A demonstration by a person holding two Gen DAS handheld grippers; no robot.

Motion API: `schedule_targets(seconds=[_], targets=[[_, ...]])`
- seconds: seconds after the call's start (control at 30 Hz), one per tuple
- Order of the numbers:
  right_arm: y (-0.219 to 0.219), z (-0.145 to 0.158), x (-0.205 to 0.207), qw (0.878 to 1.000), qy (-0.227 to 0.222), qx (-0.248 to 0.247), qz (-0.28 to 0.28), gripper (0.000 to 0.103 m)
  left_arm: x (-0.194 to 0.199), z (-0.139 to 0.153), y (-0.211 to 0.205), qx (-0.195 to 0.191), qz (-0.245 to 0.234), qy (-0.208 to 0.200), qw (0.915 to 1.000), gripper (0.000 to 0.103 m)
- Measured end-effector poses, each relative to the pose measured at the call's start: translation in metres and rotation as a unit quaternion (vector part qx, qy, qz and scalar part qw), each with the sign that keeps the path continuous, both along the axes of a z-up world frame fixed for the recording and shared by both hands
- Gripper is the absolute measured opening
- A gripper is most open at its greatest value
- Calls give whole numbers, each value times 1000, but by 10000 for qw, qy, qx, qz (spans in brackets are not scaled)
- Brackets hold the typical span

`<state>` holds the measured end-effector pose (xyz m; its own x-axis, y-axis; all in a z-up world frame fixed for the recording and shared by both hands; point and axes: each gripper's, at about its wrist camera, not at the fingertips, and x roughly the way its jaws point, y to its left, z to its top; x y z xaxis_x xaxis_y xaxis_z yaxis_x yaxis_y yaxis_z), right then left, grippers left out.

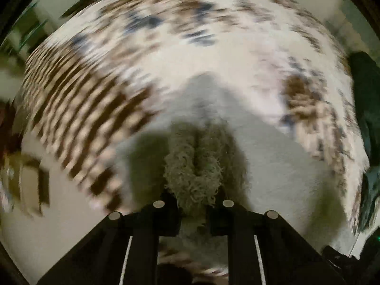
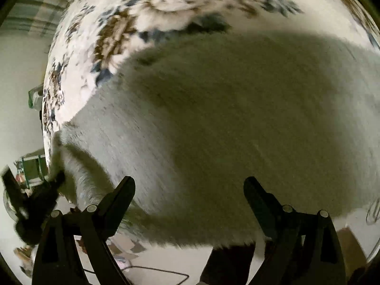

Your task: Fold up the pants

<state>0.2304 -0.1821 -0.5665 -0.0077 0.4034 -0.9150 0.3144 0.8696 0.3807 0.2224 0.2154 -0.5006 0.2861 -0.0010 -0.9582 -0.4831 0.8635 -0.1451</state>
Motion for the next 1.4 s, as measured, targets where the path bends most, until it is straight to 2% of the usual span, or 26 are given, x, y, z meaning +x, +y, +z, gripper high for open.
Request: schedule_targets(seconds=[0.13,0.27,0.37,0.4,0.5,0.57,0.67,0.73,0.77,0.83,0.87,0.93,1.07,1.1,1.13,1.17,1.2,1.27,1.3,1.33,1.37,1.4], targets=[[-33,0,-34,9991,164,-90,-371,95,-31,-26,32,-160,508,355,9979,13],[-70,-13,-63,9940,465,-176,-971,95,-35,-33,32,-213,468,337,9981,16],[-98,-34,-83,9849,880,-24,-1493,95,-33,-31,29,-640,547,204,9962,17],[-103,-38,-87,9830,949,7,-1575,95,-33,-27,28,-812,633,138,9946,19],[-115,-38,-93,9821,942,-15,-1629,95,-39,6,32,-1235,999,-252,9870,39],[-114,-31,-89,9847,891,40,-1498,95,-40,29,35,-1165,1045,-552,9861,61],[-84,-12,-58,9924,689,320,-969,95,-33,41,39,-939,927,-689,9889,65],[-44,5,-20,9977,387,503,-258,95,-29,32,43,-801,868,-527,9916,65],[-14,15,5,9978,197,552,316,95,-30,25,45,-812,891,-480,9916,65],[41,34,43,9907,-235,490,1249,95,-34,10,49,-837,992,-388,9908,65],[79,44,64,9804,-549,349,1862,95,-39,1,51,-881,1069,-388,9896,65],[137,55,93,9579,-916,77,2719,94,-47,-11,54,-908,1213,-426,9875,65],[260,48,132,8938,-1287,-205,4290,94,-51,-30,58,-1166,1350,-748,9811,62],[293,40,139,8741,-1320,-255,4668,94,-50,-33,60,-1233,1334,-890,9793,56],[315,34,141,8598,-1352,-289,4915,94,-49,-33,60,-1274,1307,-995,9782,36],[334,28,142,8451,-1375,-310,5157,94,-47,-34,60,-1291,1243,-1080,9779,27],[355,17,141,8256,-1301,-280,5484,94,-43,-34,60,-1271,1156,-1114,9788,27],[377,1,138,8055,-1153,-289,5806,92,-41,-33,62,-1333,1080,-1301,9766,23],[386,-5,137,7950,-1108,-214,5960,70,-41,-32,65,-1385,1053,-1374,9751,22],[389,-9,135,7896,-1091,-242,6033,38,-41,-30,67,-1464,1024,-1453,9731,20],[391,-12,136,7908,-1033,-275,6027,32,-41,-28,69,-1579,999,-1545,9702,20],[389,-11,141,8011,-1020,-196,5895,26,-42,-24,72,-1673,982,-1646,9671,19]])
